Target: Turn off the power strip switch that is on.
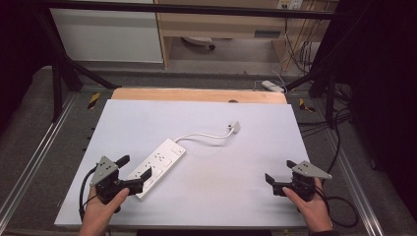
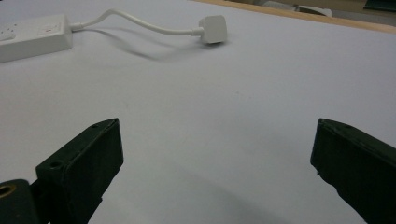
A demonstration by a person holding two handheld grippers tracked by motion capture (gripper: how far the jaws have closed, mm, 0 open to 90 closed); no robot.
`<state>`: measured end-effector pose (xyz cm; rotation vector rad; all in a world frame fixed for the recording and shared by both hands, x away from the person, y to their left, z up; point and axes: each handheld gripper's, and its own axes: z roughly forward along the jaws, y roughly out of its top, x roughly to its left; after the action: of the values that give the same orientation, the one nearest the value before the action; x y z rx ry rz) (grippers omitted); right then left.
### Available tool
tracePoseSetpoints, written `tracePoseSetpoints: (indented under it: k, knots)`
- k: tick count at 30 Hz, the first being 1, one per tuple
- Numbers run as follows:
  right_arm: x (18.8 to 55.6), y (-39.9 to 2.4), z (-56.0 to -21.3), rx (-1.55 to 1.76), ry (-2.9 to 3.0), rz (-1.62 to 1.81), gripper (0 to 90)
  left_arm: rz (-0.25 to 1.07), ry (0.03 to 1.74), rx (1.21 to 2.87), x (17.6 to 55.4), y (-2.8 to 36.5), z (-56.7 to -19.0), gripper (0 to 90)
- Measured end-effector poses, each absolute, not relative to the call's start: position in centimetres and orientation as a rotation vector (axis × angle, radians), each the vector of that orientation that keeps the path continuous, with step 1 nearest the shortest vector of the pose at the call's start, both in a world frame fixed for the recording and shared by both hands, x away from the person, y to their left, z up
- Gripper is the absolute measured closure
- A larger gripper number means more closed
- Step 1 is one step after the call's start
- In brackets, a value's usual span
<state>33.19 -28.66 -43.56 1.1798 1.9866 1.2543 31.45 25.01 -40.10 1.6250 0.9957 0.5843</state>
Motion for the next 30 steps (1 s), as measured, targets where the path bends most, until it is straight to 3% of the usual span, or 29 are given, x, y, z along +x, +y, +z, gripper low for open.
tracePoseSetpoints:
  k: [30]
  knots:
    - [32.9,-28.5,-43.4,1.133,2.001,1.258,2.0,0.608,0.946,1.5,30.1,26.9,-37.3,3.5]
